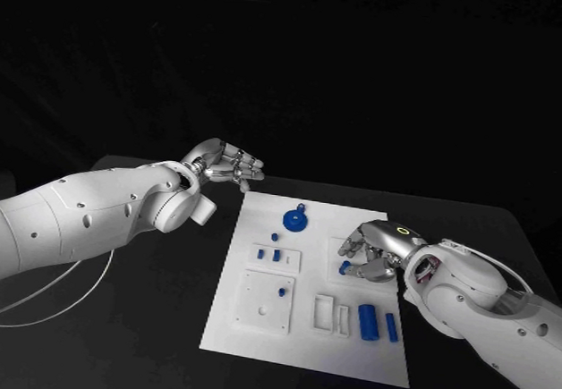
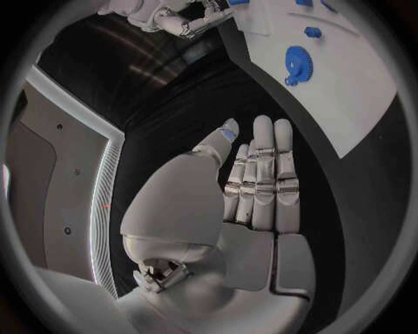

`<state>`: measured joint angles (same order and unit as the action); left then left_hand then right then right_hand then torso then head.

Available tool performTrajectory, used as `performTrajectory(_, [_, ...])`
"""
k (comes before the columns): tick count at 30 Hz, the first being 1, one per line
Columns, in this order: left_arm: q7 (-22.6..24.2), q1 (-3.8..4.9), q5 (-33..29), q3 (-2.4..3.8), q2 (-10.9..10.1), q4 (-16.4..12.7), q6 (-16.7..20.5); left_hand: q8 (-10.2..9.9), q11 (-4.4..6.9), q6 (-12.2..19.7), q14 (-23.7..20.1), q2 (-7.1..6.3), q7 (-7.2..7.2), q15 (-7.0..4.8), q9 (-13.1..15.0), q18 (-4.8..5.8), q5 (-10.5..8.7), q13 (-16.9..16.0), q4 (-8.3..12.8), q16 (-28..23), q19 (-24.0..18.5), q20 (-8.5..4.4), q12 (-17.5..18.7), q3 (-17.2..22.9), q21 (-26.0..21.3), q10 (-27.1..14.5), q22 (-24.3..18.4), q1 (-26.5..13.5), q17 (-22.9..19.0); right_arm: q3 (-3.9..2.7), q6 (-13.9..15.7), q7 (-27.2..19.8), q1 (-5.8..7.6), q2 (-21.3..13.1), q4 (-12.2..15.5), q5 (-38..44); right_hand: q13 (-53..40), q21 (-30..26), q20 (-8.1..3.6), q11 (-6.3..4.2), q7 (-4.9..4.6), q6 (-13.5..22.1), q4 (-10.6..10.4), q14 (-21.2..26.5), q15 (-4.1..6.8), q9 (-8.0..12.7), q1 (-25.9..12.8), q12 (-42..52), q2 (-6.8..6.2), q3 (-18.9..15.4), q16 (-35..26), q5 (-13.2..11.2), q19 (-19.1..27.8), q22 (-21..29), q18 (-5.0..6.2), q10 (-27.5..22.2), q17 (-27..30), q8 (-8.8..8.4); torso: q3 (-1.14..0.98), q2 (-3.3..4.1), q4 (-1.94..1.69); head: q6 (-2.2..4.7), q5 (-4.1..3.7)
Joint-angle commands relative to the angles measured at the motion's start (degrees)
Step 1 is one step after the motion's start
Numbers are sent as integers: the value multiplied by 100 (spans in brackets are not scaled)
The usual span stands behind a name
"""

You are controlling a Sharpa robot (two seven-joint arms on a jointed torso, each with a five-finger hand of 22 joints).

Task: Assemble the parts on the task board

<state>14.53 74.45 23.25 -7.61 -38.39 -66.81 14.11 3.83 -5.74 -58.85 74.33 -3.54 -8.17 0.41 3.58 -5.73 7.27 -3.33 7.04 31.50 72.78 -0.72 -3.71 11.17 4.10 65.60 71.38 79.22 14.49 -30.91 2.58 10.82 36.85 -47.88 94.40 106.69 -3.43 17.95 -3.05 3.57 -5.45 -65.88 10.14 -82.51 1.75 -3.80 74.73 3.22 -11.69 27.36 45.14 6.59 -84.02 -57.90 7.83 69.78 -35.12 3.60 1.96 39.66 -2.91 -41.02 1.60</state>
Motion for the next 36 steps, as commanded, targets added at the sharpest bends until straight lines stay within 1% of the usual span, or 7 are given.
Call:
performTrajectory(1, [84,3,-19,5,6,1,-32,-20,-6,25,46,21,-2,1,-2,-24,-9,-6,-18,-31,-21,5,20,-10,0,-29,-5,-36,5,1,-49,96,-22,20,3,326,0,28,-54,-7,-9,-94,4,2,63,5,-78,15,-3,177,27,-75,-167,-29,0,58,-14,-7,-4,1,4,-7,14])
performTrajectory(5, [84,3,-28,5,6,10,-45,-20,-6,25,46,21,-2,1,-2,-24,-9,-6,-18,-31,-21,5,20,-10,0,-29,-5,-36,5,4,-49,105,-51,42,7,383,-2,45,-67,-34,-8,-176,9,-3,77,-1,-58,15,32,384,34,-210,-163,-72,-10,179,-27,2,-6,-1,4,-21,10])
performTrajectory(9, [81,3,-32,5,4,11,-60,-20,-6,25,46,21,-2,1,-2,-24,-9,-6,-18,-31,-21,5,20,-10,0,-29,-5,-36,5,7,-65,109,-68,62,-17,422,-4,60,-85,-50,-6,-205,13,0,90,1,-78,16,5,495,34,-222,-151,-121,-26,239,-40,0,-3,-1,4,-34,4])
performTrajectory(17, [75,3,-34,5,3,12,-83,-17,-8,17,51,28,0,2,-2,-25,-15,-6,-29,-41,-17,6,20,-15,-1,-35,-28,-38,12,26,-99,87,-110,119,-56,445,-5,59,-89,-60,-2,-234,1,-1,95,0,-91,16,10,500,33,-229,-144,-150,-36,273,-49,1,-5,0,4,-46,11])
performTrajectory(22, [72,3,-34,5,2,15,-93,-18,-9,21,55,28,-1,2,-2,-26,-16,-6,-32,-45,-13,6,20,-20,1,-40,-40,-35,17,35,-117,74,-133,146,-72,446,-6,55,-97,-78,9,-279,-14,0,104,-1,-82,17,60,514,31,-278,-146,-169,-47,324,-57,2,-4,-1,3,-54,10])
performTrajectory(31, [65,3,-36,5,3,17,-101,-18,-9,21,55,28,-1,2,-2,-26,-16,-6,-32,-45,-13,6,20,-20,1,-40,-40,-35,17,50,-106,68,-152,198,-106,444,-8,45,-127,-126,38,-387,-80,-5,136,-4,-94,17,170,544,30,-356,-149,-202,-79,454,-75,3,-3,-1,6,-67,14])
performTrajectory(36, [63,3,-36,5,4,16,-108,-18,-8,19,59,38,0,1,-2,-27,-15,-6,-37,-47,-8,5,20,-18,3,-43,-51,-29,23,55,70,139,-159,216,-110,496,-16,50,-165,-194,67,-527,-123,-12,175,-17,-23,28,360,640,31,-382,-164,-224,-105,626,-92,21,-2,-3,4,-71,21])
